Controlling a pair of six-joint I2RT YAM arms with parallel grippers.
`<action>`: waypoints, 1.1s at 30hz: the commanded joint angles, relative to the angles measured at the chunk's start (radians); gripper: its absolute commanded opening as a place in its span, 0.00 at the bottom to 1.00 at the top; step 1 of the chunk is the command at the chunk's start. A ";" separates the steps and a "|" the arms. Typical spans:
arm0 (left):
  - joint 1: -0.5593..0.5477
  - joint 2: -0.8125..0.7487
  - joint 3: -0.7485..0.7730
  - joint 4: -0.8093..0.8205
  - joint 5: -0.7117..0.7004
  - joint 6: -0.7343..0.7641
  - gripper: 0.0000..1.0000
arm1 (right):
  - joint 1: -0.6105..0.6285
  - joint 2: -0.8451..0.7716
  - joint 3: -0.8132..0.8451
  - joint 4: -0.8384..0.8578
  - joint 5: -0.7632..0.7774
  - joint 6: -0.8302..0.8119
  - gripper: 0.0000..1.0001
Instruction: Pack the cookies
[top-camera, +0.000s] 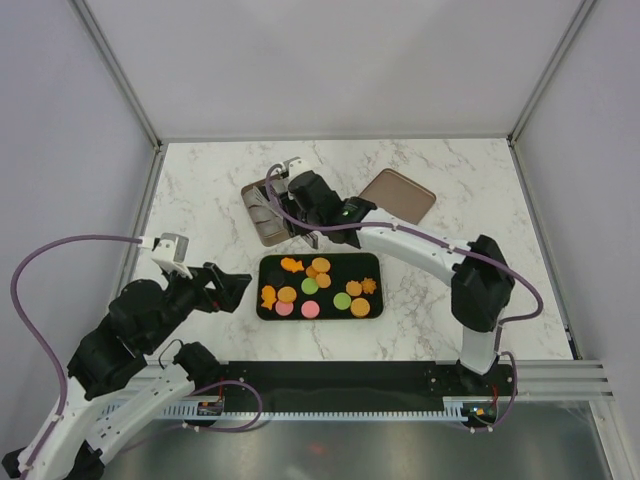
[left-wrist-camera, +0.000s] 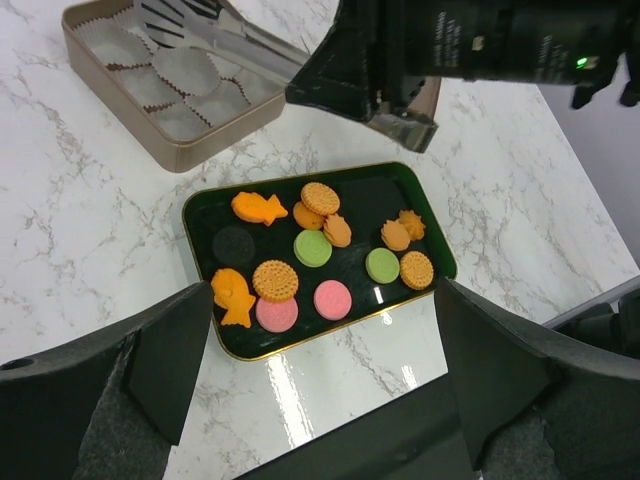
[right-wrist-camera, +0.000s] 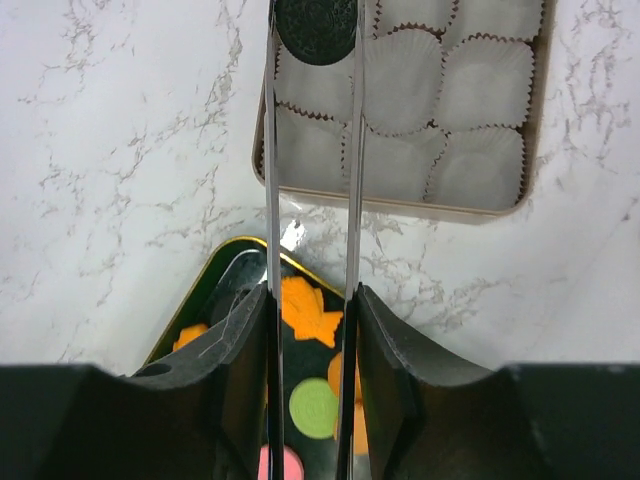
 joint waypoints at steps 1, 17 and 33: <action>-0.003 -0.006 0.055 -0.042 -0.071 0.012 1.00 | -0.005 0.078 0.089 0.161 0.001 0.016 0.32; -0.003 -0.107 -0.027 0.012 -0.086 0.008 1.00 | -0.022 0.270 0.136 0.295 0.051 0.054 0.32; -0.003 -0.118 -0.034 0.013 -0.094 0.003 1.00 | -0.036 0.312 0.143 0.302 0.007 0.074 0.51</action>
